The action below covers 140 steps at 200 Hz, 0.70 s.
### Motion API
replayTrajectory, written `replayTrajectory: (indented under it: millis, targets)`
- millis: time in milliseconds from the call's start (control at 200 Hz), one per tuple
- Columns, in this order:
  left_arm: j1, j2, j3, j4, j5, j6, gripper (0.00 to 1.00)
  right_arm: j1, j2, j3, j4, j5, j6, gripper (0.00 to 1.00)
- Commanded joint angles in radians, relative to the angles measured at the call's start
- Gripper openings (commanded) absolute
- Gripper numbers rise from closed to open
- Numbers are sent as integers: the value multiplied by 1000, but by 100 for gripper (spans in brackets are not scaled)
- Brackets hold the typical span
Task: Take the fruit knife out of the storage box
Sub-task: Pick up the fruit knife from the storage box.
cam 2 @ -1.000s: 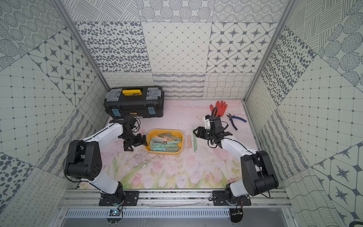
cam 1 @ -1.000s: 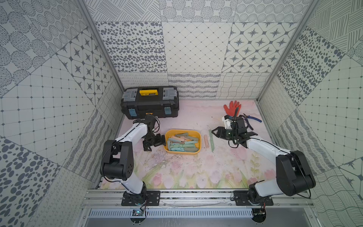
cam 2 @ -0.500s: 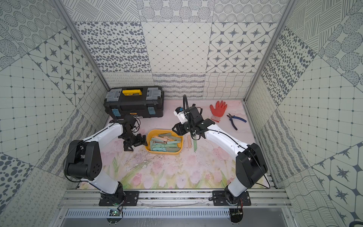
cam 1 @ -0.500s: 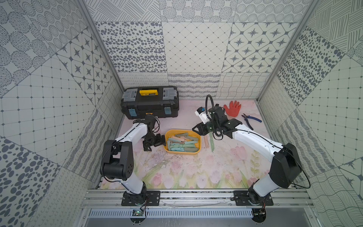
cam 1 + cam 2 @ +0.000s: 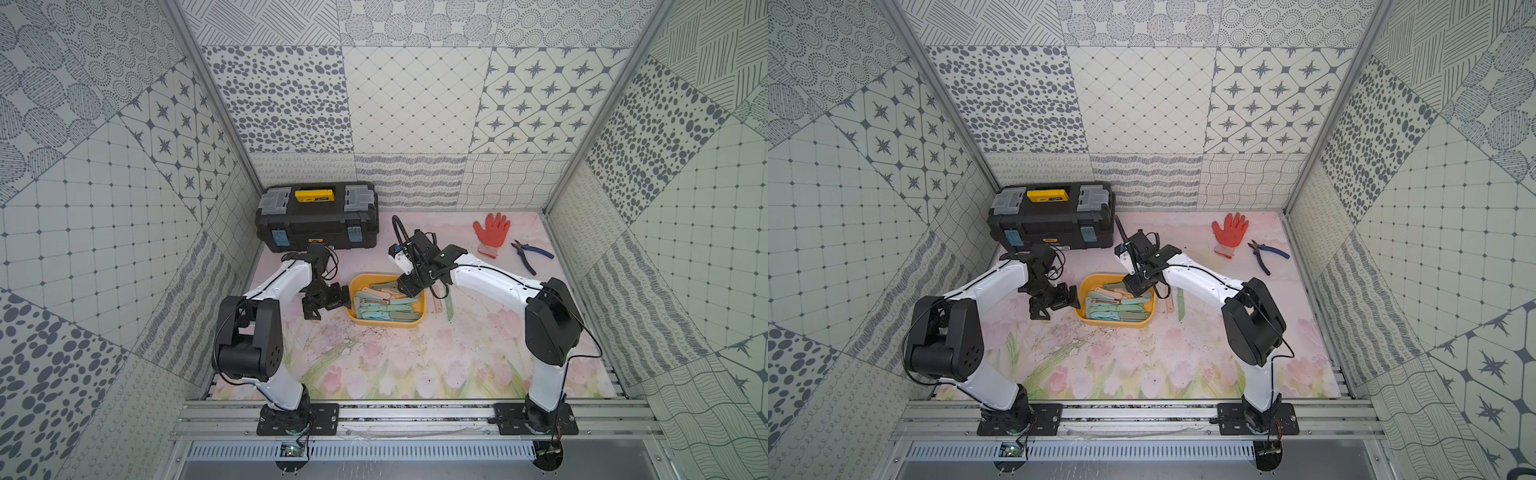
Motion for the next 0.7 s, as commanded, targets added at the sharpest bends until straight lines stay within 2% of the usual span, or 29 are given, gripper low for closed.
replayTrajectory:
  millis: [0, 330, 695]
  targets:
    - [7, 5, 10, -17, -4, -8, 98, 17, 41, 49, -39, 86, -26, 44]
    - [8, 8, 11, -17, -4, -7, 98, 17, 140, 99, -54, 114, -42, 50]
    - [8, 8, 13, -17, -4, -7, 98, 18, 220, 134, -50, 134, -58, 51]
